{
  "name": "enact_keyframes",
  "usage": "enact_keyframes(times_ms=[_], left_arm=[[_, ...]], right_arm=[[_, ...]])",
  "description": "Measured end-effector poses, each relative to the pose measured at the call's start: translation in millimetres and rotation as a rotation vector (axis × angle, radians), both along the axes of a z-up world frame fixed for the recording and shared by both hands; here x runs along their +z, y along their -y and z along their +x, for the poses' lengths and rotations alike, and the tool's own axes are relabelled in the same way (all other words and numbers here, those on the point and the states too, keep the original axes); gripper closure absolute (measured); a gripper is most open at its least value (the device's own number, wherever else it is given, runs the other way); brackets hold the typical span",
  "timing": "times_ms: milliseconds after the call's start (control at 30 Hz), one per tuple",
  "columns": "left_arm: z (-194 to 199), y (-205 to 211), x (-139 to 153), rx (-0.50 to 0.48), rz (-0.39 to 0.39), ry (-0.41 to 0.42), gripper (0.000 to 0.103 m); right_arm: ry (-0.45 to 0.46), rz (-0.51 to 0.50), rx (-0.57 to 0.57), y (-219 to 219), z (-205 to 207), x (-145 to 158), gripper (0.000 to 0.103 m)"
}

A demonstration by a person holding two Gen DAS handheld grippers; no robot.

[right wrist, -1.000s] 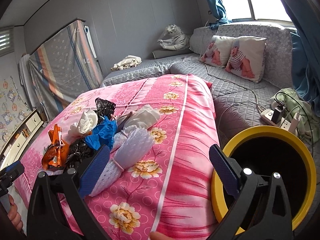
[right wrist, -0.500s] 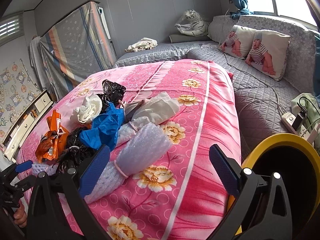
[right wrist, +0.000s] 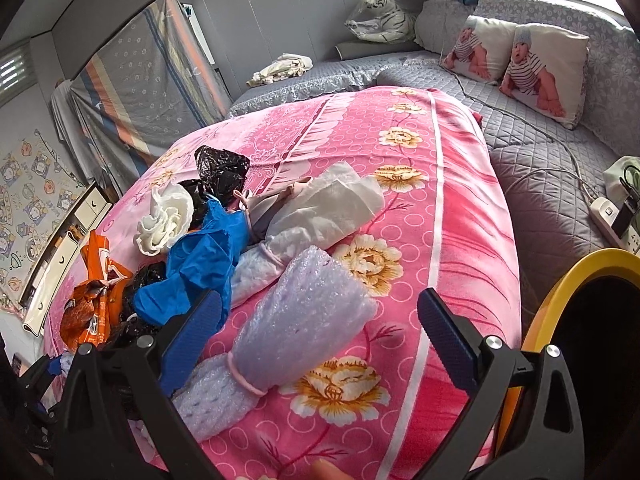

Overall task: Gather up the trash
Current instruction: 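Lower the left tool onto the white foam net and close it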

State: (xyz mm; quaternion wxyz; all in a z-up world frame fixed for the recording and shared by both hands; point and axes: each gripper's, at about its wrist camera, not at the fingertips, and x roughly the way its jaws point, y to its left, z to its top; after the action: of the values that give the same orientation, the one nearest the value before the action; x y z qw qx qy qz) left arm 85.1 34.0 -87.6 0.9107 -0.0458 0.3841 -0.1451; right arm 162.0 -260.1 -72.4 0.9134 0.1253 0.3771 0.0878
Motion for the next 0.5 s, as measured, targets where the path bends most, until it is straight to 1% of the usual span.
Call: enact_keyframes(times_ms=[33,100,133,167,233,333,367,433,467,500], left_arm=[[0,0,-1,-0.002,-0.005,-0.005,0.008],[0,0,-1,-0.008,-0.013,-0.001,0.010],[1,0,-1,-0.012,-0.013,0.000,0.015],[3,1,-1,-0.018,-0.013,-0.003,0.017],[6,3,-3,-0.028,-0.017,-0.019,0.029],[11,5,-8,-0.037,-0.028,-0.044,0.038],[12,6,-8,-0.036,-0.025,-0.043,0.039],[13,8,-8,-0.043,-0.023,-0.042,0.047],[12,9,-7,-0.046,-0.023,-0.038,0.049],[11,10,-6,-0.050,-0.020,-0.032,0.053]], right_arm=[[-0.005,0.003,0.002,-1,1,-2,0.014],[-0.010,0.002,0.003,-1,2,-3,0.018],[-0.010,0.000,0.004,-1,3,-3,0.019],[-0.010,0.001,0.007,-2,2,-4,0.021],[-0.019,0.002,0.015,-3,3,-6,0.027],[-0.030,0.006,0.020,-5,3,-9,0.039],[-0.030,0.008,0.023,-5,3,-10,0.040],[-0.031,0.014,0.028,-5,3,-10,0.046],[-0.033,0.015,0.027,-5,3,-10,0.048],[-0.035,0.017,0.031,-5,3,-11,0.052]])
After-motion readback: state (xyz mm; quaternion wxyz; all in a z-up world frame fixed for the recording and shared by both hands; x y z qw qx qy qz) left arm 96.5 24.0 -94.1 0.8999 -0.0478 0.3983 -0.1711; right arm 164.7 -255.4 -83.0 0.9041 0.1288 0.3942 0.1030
